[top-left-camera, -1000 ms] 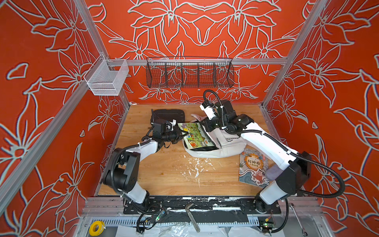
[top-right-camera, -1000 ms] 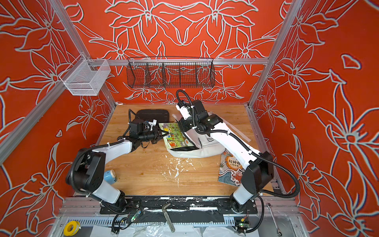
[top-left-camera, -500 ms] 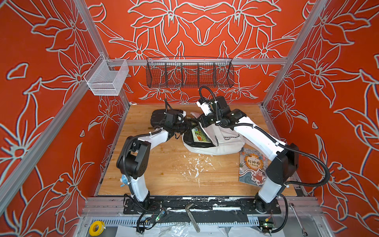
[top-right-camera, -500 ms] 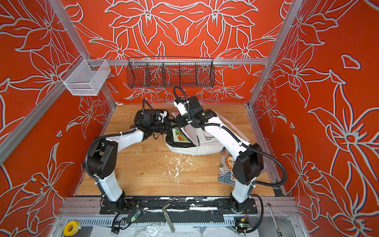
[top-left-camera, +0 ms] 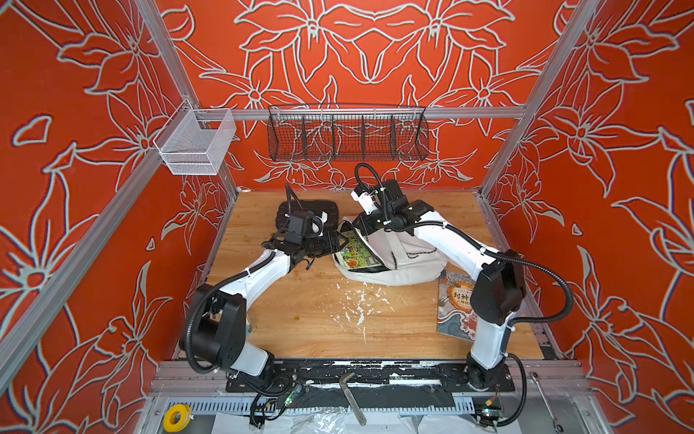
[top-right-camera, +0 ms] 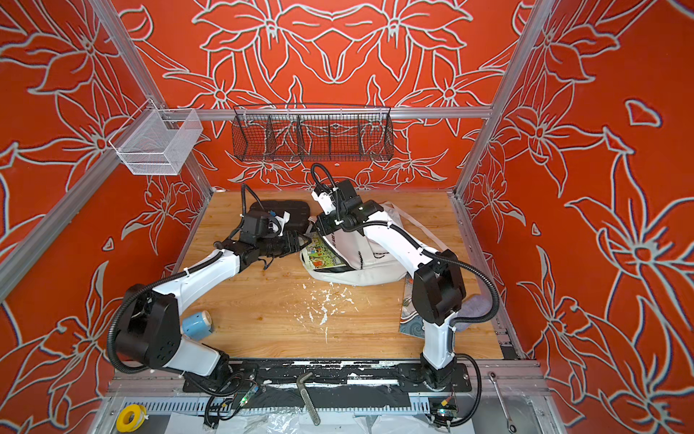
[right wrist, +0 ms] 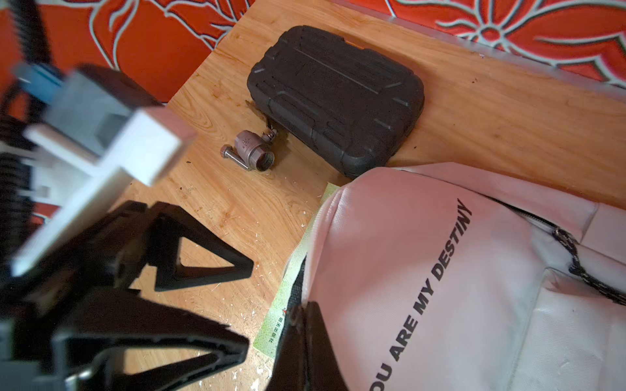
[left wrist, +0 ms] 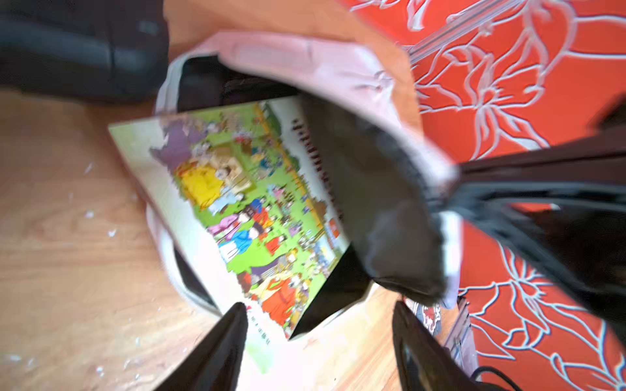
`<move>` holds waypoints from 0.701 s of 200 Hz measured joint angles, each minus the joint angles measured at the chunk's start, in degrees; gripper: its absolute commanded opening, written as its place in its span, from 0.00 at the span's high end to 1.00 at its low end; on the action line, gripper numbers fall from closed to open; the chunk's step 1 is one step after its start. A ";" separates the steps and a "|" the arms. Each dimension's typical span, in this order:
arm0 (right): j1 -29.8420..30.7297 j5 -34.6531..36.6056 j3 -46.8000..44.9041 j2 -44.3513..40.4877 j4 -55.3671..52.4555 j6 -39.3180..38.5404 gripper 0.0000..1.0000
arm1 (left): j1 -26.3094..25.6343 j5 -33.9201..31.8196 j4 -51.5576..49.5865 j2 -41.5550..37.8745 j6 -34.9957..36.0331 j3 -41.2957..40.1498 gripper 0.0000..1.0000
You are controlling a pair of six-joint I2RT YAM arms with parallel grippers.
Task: Pack books, pencil case, and school supplies into a backpack
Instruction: Place the book in the student bag.
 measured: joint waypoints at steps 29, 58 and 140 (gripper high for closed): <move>-0.02 -0.46 0.00 -0.20 -0.15 0.09 1.00 | 2.27 -3.50 -4.76 0.44 0.13 -0.87 0.29; 0.00 -1.55 0.00 -0.72 -0.28 0.37 1.00 | 4.70 -3.37 -6.73 2.32 -0.31 -0.22 0.35; -0.07 -6.08 0.68 -3.69 -0.79 1.62 1.00 | 3.85 5.95 -3.43 21.99 -3.02 12.17 0.84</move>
